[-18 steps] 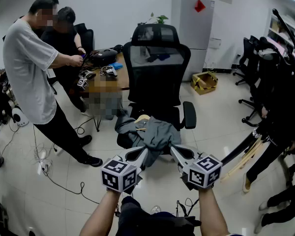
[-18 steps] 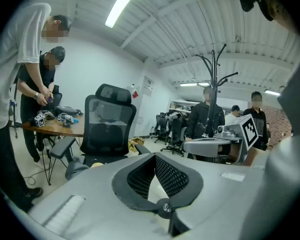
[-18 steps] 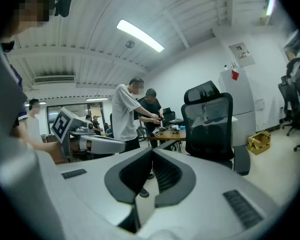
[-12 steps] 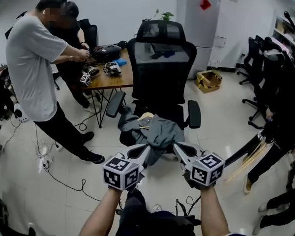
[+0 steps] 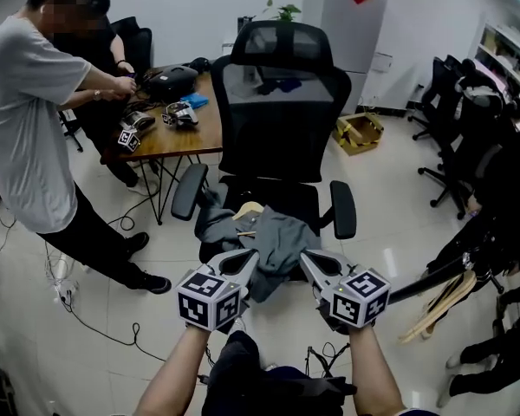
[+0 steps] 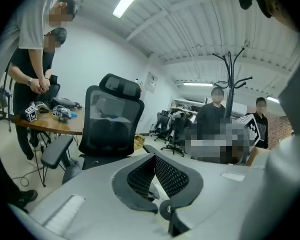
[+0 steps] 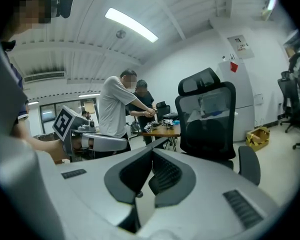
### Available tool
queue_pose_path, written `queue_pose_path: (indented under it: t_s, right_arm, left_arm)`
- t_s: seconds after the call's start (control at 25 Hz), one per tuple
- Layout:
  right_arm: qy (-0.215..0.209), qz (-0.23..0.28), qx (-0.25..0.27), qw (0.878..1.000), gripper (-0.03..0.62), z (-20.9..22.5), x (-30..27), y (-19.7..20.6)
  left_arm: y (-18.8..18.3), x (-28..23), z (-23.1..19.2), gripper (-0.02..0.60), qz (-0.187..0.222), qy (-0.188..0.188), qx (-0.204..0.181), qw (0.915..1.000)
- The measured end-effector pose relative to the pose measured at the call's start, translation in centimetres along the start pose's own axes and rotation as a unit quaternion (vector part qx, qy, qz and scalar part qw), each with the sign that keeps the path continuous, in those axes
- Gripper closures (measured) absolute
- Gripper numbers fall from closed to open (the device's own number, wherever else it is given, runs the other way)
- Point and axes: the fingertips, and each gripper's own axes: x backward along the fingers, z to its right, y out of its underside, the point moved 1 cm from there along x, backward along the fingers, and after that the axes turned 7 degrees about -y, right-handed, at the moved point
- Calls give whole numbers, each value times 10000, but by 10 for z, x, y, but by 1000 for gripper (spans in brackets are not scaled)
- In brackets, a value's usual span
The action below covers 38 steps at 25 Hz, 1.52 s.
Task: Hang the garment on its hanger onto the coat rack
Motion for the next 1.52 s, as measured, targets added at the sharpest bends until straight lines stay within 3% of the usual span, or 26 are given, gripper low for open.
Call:
queue_pose_path:
  t_s: [0.32,0.6,1.16,1.24,1.28,1.32,1.52]
  right_arm:
    - [284,-247,-129,9992,593,67,-79,-14]
    - [586,-377,-301,9971,560,108,-123,-12]
    - [-158,-1304,-640,9893,556,188,-181,39]
    - [-163,-1534,-725,9854,512,207,-190,55]
    - [-194,-1670,-769,9828,386,216,-197,65]
    - [-244,-1821,-799,9797,358,224,-204,77]
    - [-572,-2631,-771,9600,358,270,-237,143]
  left_arm:
    - [-13,-66,-82,580,-262,154,-9,9995]
    - [3,-100,-120,580,-659,225,53,9976]
    - [14,-176,-138,580,-932,-16,223,9954]
    - [19,-186,-140,580,-1006,-65,266,9946]
    - [23,-191,-143,580,-1057,-108,296,9939]
    - [29,-196,-147,580,-1113,-152,321,9932]
    - [66,-227,-152,580,-1368,-191,415,9895]
